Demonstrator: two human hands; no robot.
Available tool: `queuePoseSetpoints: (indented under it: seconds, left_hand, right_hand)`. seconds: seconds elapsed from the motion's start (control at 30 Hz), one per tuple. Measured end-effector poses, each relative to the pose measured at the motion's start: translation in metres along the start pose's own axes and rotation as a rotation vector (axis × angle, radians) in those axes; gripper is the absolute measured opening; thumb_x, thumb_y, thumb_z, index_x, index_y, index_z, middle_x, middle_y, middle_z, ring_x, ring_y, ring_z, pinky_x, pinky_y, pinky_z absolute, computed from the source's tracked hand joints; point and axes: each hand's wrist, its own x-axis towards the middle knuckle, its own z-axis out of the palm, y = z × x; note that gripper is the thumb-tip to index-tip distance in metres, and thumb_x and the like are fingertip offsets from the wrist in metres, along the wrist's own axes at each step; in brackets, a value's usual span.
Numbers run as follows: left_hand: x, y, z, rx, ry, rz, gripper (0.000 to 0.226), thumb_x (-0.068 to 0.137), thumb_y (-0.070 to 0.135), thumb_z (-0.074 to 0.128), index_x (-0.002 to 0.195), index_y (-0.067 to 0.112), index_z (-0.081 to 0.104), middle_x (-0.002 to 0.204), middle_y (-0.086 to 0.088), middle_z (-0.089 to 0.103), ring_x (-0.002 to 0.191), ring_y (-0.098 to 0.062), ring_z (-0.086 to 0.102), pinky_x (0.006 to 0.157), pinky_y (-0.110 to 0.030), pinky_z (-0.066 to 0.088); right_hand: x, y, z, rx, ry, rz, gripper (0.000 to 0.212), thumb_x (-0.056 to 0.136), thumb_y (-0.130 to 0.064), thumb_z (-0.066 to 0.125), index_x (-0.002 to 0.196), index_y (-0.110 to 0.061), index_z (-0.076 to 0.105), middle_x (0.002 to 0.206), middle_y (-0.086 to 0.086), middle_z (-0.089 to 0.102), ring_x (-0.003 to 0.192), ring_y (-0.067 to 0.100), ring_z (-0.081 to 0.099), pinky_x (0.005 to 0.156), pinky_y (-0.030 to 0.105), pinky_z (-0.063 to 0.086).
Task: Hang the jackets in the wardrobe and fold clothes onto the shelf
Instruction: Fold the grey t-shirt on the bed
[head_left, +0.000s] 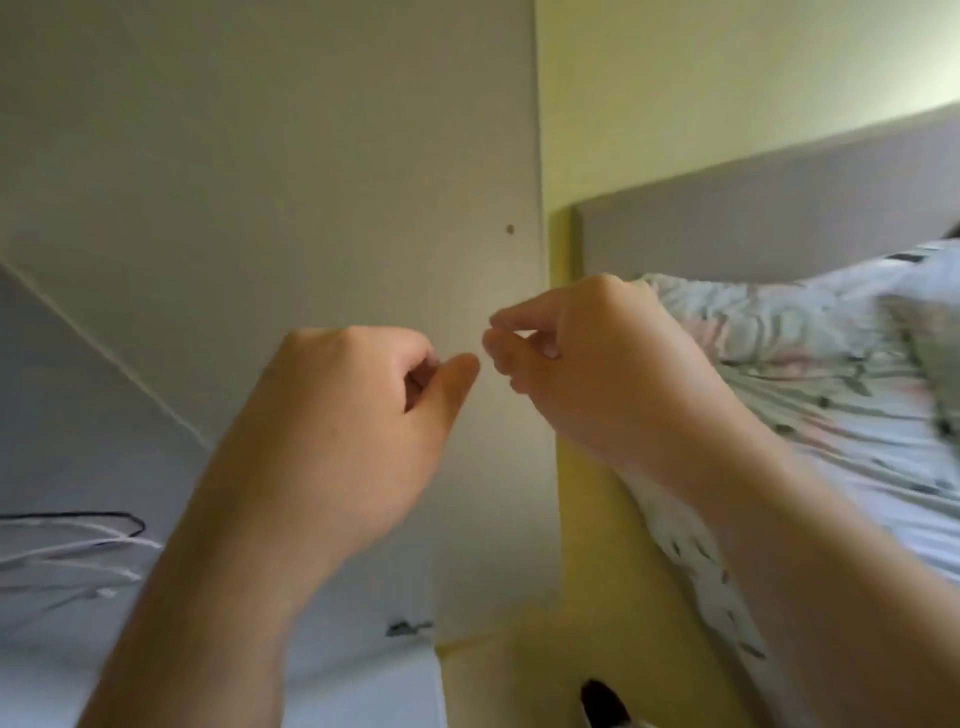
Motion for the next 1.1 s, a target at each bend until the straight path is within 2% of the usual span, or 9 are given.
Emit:
queuePoseSetpoints:
  seconds: [0.13, 0.23, 0.33, 0.43, 0.5, 0.7, 0.97, 1.03, 1.1]
  left_hand:
    - [-0.006, 0.047, 0.079, -0.122, -0.391, 0.173, 0.046, 0.090, 0.058, 0.054, 0.070, 0.019, 0.068, 0.060, 0.004, 0.068, 0.059, -0.015, 0.068, 0.061, -0.041, 0.056]
    - [-0.020, 0.093, 0.130, -0.115, -0.586, 0.317, 0.048, 0.096, 0.052, 0.056, 0.066, 0.017, 0.065, 0.061, 0.004, 0.066, 0.060, -0.014, 0.065, 0.062, -0.041, 0.056]
    - [-0.031, 0.139, 0.170, -0.095, -0.727, 0.444, 0.047, 0.099, 0.049, 0.055, 0.065, 0.018, 0.064, 0.064, 0.003, 0.066, 0.059, -0.013, 0.064, 0.060, -0.037, 0.056]
    - [-0.039, 0.185, 0.206, -0.048, -0.798, 0.608, 0.045, 0.101, 0.046, 0.054, 0.066, 0.019, 0.064, 0.066, 0.004, 0.063, 0.061, -0.009, 0.060, 0.054, -0.027, 0.045]
    - [-0.048, 0.212, 0.235, -0.036, -0.852, 0.676, 0.044, 0.101, 0.045, 0.054, 0.068, 0.019, 0.066, 0.066, 0.003, 0.063, 0.062, -0.010, 0.061, 0.057, -0.029, 0.048]
    - [-0.090, 0.286, 0.340, -0.109, -1.085, 0.643, 0.038, 0.099, 0.041, 0.057, 0.075, 0.015, 0.069, 0.068, 0.000, 0.069, 0.066, -0.014, 0.068, 0.073, -0.042, 0.058]
    - [-0.121, 0.378, 0.496, -0.102, -1.351, 0.526, 0.017, 0.098, 0.034, 0.059, 0.089, 0.024, 0.070, 0.084, 0.008, 0.070, 0.083, -0.010, 0.066, 0.083, -0.039, 0.056]
    - [-0.123, 0.392, 0.533, -0.095, -1.400, 0.474, 0.015, 0.098, 0.034, 0.059, 0.093, 0.025, 0.069, 0.088, 0.009, 0.070, 0.084, -0.009, 0.068, 0.083, -0.038, 0.057]
    - [-0.122, 0.399, 0.564, -0.086, -1.440, 0.384, 0.013, 0.098, 0.033, 0.059, 0.095, 0.025, 0.069, 0.090, 0.008, 0.071, 0.083, -0.010, 0.070, 0.083, -0.036, 0.058]
  right_hand:
    - [-0.068, 0.066, -0.028, -0.144, 0.011, 0.345, 0.025, 0.099, -0.043, 0.055, 0.103, -0.034, 0.078, 0.081, -0.004, 0.074, 0.073, 0.017, 0.069, 0.072, 0.033, 0.059]
    - [-0.122, 0.111, -0.047, -0.140, 0.115, 0.553, 0.021, 0.098, -0.041, 0.058, 0.102, -0.033, 0.077, 0.081, -0.007, 0.074, 0.074, 0.014, 0.070, 0.074, 0.037, 0.060]
    - [-0.168, 0.152, -0.061, -0.160, 0.189, 0.720, 0.026, 0.099, -0.042, 0.058, 0.110, -0.027, 0.076, 0.089, -0.005, 0.075, 0.080, 0.014, 0.070, 0.080, 0.038, 0.060]
    - [-0.209, 0.197, -0.077, -0.148, 0.266, 0.862, 0.031, 0.100, -0.039, 0.058, 0.099, -0.015, 0.078, 0.083, -0.001, 0.075, 0.076, 0.015, 0.071, 0.078, 0.039, 0.061]
    - [-0.236, 0.229, -0.086, -0.138, 0.277, 0.972, 0.033, 0.100, -0.039, 0.057, 0.094, -0.013, 0.077, 0.083, 0.000, 0.074, 0.076, 0.016, 0.071, 0.076, 0.038, 0.061]
    - [-0.311, 0.349, -0.104, -0.061, 0.299, 1.198, 0.038, 0.095, -0.034, 0.055, 0.084, -0.004, 0.075, 0.073, 0.009, 0.073, 0.071, 0.023, 0.072, 0.064, 0.043, 0.062]
    - [-0.392, 0.544, -0.106, 0.080, 0.105, 1.529, 0.030, 0.089, -0.028, 0.056, 0.076, -0.005, 0.070, 0.075, 0.010, 0.070, 0.075, 0.029, 0.068, 0.070, 0.038, 0.060]
    - [-0.408, 0.592, -0.107, 0.143, 0.099, 1.568, 0.025, 0.088, -0.023, 0.056, 0.092, -0.005, 0.072, 0.092, 0.014, 0.072, 0.092, 0.034, 0.066, 0.081, 0.038, 0.058]
    - [-0.421, 0.640, -0.106, 0.230, 0.155, 1.594, 0.039, 0.088, -0.022, 0.058, 0.121, -0.006, 0.068, 0.122, 0.014, 0.068, 0.114, 0.035, 0.062, 0.095, 0.039, 0.053]
